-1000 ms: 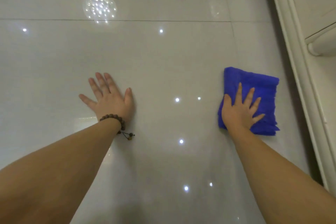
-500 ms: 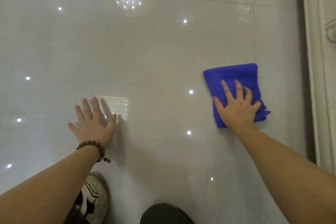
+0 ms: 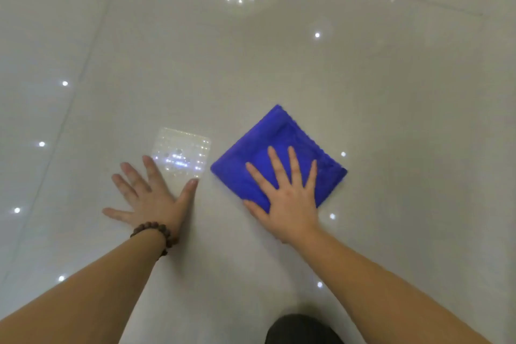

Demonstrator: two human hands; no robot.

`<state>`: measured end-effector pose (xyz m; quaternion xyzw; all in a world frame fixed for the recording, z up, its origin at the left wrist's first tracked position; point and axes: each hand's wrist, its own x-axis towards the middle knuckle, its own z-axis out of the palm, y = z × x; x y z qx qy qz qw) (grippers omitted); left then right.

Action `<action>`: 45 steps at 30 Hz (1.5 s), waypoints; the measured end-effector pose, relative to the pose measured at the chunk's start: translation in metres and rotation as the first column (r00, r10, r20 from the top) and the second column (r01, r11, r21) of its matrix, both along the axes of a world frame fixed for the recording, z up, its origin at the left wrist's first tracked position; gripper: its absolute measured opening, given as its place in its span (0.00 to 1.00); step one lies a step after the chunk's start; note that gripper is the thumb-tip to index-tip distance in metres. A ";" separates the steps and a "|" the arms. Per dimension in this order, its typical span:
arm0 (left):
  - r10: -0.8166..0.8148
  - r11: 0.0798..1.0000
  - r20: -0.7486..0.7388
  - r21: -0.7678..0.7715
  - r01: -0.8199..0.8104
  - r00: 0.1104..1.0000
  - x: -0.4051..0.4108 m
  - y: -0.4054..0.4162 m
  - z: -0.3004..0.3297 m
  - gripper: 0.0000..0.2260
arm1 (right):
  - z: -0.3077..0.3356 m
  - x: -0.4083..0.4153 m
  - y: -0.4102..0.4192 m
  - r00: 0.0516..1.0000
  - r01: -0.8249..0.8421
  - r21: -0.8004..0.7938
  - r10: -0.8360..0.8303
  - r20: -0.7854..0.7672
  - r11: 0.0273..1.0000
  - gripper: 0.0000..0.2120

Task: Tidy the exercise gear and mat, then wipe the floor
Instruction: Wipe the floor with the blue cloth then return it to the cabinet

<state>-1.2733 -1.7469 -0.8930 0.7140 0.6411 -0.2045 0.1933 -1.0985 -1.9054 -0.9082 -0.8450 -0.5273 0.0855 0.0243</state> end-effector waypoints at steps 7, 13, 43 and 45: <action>-0.013 0.999 0.007 -0.037 0.013 1.000 -0.004 0.008 -0.005 0.46 | -0.003 0.148 0.013 0.899 0.437 -0.069 -0.434 0.050 0.897 0.35; -0.003 0.999 0.034 -0.050 0.005 0.999 -0.006 0.011 -0.008 0.46 | -0.009 0.011 0.081 0.996 0.021 -0.017 -0.019 0.082 1.000 0.32; 0.315 0.918 0.030 0.244 -0.313 0.949 -0.125 0.065 -0.029 0.37 | -0.014 -0.128 0.247 0.840 -0.542 0.071 0.540 0.044 0.837 0.30; 0.310 0.922 0.038 0.234 -0.310 0.950 -0.125 0.064 -0.028 0.37 | -0.015 -0.092 0.278 0.828 -0.561 0.083 0.558 0.057 0.824 0.30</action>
